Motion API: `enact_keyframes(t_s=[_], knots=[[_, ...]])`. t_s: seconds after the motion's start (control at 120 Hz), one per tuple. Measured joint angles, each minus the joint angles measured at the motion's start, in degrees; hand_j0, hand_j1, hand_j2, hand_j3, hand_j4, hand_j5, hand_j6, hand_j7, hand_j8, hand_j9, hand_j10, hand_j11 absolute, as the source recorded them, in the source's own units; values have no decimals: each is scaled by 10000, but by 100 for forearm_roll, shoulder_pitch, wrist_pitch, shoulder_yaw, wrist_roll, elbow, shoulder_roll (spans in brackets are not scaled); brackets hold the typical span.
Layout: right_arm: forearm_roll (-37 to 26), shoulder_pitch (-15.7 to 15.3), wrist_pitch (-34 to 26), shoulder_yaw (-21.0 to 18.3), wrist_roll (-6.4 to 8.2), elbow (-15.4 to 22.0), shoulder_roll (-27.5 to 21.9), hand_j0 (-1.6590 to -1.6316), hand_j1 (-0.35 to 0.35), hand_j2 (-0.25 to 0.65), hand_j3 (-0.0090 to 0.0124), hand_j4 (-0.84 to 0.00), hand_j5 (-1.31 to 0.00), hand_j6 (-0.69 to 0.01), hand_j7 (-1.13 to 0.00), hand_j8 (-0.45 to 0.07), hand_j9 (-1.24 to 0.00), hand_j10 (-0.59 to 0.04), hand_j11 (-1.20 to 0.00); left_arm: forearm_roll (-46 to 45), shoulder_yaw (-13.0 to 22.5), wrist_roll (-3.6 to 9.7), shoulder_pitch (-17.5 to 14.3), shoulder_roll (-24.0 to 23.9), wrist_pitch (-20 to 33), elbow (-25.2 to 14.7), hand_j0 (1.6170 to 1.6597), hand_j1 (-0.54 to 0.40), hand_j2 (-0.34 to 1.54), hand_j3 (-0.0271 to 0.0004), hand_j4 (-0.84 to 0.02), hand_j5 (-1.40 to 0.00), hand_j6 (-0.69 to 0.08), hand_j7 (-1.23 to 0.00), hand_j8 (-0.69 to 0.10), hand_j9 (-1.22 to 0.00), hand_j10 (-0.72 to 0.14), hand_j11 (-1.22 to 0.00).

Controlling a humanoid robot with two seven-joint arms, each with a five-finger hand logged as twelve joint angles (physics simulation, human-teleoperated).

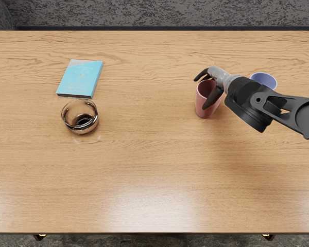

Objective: Pick up cup and place in cup with right hand

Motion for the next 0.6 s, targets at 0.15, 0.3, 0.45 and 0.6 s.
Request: enact_keyframes(t_s=[0.15,0.3,0.45,0.6], knots=[[16,-1,7,10,-2,0,1,-16540,1102,274,-3,-4451,-5291,-3310,-5510,-2385,-5785,-2845,-5809,0,0,0,0,0,0,0,16581,3489,1,-1,1,-2,1,-2,1,-2,1,-2],[46,14,14,21,-2,0,4,-16531,1052,101,-2,-4458,-5843,-3138,-5818,-2217,-6125,-2568,-6157,0,0,0,0,0,0,0,16581,3489,1,-1,0,-1,1,-1,1,-1,1,-1],[62,35,278,241,-2,-1,-18,-16530,767,-535,-2,-4504,-6054,-3309,-5965,-2386,-6220,-2695,-6186,0,1,0,0,0,0,0,16581,3489,0,-1,0,0,1,0,1,0,1,0],[289,116,978,671,-2,-1,-131,-16530,665,-657,-1,-4473,-6222,-3341,-6040,-2369,-6306,-2623,-6221,0,1,0,0,0,0,0,16581,3490,0,0,0,0,0,0,1,0,1,0]])
